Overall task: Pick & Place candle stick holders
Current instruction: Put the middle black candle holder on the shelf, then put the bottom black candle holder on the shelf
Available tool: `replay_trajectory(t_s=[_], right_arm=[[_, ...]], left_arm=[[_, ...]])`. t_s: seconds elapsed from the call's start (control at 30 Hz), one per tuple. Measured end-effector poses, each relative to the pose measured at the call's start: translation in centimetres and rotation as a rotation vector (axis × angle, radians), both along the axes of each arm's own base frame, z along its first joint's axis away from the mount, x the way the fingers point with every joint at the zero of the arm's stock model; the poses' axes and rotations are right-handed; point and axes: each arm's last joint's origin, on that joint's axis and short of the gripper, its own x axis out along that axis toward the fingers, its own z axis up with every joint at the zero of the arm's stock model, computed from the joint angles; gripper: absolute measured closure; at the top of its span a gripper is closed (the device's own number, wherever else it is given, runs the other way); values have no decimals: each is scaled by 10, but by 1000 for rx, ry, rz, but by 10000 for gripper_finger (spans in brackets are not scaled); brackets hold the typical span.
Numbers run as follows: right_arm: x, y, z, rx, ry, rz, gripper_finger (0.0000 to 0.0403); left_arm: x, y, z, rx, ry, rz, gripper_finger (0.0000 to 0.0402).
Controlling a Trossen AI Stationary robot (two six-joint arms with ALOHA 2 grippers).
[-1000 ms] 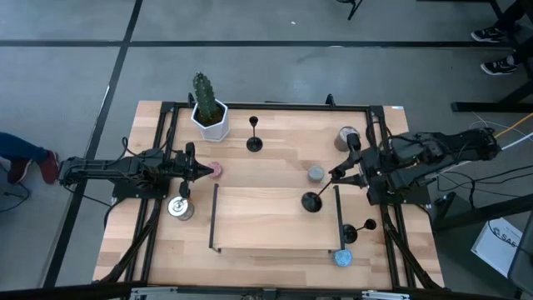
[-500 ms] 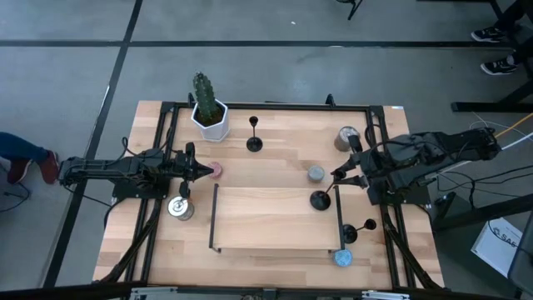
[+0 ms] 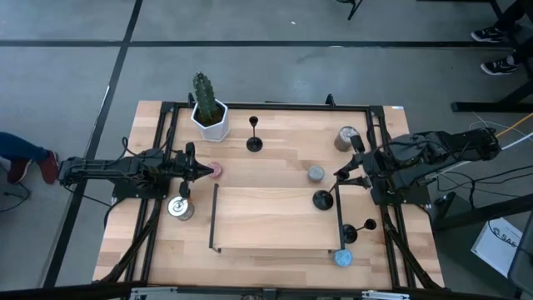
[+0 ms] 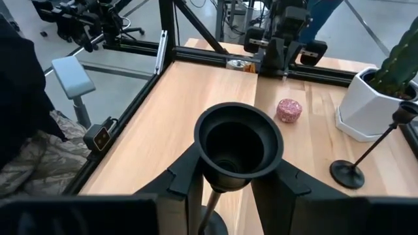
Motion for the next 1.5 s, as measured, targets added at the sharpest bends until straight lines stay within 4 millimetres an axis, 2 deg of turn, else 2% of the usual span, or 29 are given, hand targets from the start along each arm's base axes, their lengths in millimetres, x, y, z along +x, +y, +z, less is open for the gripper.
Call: replay_trajectory(t_s=[0.5, 0.87, 1.2, 1.5], right_arm=[[1, 0, -2, -37, 12, -6, 219], [-2, -1, -8, -7, 93, -23, 208], [-25, -5, -10, 117, 179, 1, 208], [-50, -1, -12, 240, 288, 154, 208]], left_arm=[[0, 0, 0, 0, 0, 0, 395], [0, 0, 0, 0, 0, 0, 395], [0, 0, 0, 0, 0, 0, 395], [0, 0, 0, 0, 0, 0, 395]])
